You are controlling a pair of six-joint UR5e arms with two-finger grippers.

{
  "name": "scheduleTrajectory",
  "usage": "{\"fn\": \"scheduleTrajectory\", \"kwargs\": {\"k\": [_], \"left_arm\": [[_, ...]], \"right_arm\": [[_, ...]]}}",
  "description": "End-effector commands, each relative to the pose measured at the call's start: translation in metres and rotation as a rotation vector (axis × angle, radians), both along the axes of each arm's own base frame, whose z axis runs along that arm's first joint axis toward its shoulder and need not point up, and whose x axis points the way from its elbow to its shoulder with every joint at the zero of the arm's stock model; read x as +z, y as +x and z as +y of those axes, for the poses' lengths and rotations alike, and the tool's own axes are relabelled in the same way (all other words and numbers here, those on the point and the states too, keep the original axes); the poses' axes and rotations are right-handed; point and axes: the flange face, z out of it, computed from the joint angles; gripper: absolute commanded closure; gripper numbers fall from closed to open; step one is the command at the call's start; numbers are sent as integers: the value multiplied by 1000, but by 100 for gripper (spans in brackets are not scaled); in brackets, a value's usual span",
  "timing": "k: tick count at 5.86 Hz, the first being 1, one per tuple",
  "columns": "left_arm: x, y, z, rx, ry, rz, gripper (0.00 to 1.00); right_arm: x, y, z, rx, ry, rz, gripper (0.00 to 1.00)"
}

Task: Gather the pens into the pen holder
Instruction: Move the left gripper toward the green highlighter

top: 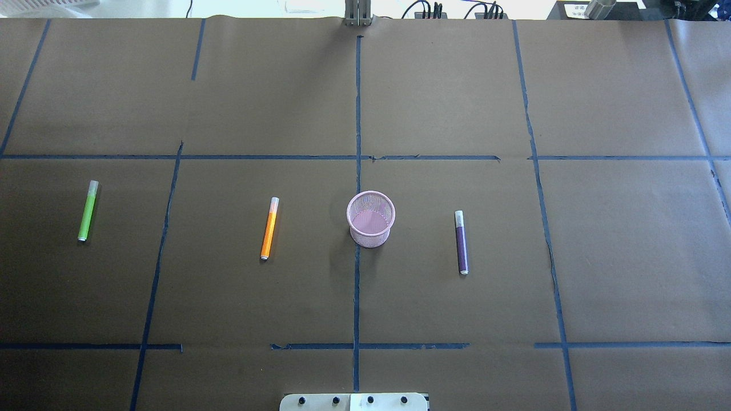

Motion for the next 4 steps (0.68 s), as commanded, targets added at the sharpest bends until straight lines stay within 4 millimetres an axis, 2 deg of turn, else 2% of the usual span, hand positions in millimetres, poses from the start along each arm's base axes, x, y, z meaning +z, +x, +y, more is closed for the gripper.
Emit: {"fn": "scheduleTrajectory", "kwargs": {"k": [1,2,3,4], "left_arm": [[-2,1,1,2,5,0,0],[-5,1,1,3,5,0,0],[-13,4,-3,0,18,11,0],[-22,5,-23,4,67,7,0]], "right_arm": [[-1,-2,-1,-1,0,-5,0],[-11,-2,-7,-1,21,-3,0],[-31,-3,-10,0,59,-8,0],[-46,-7,-18,4,83,-52,0]]}}
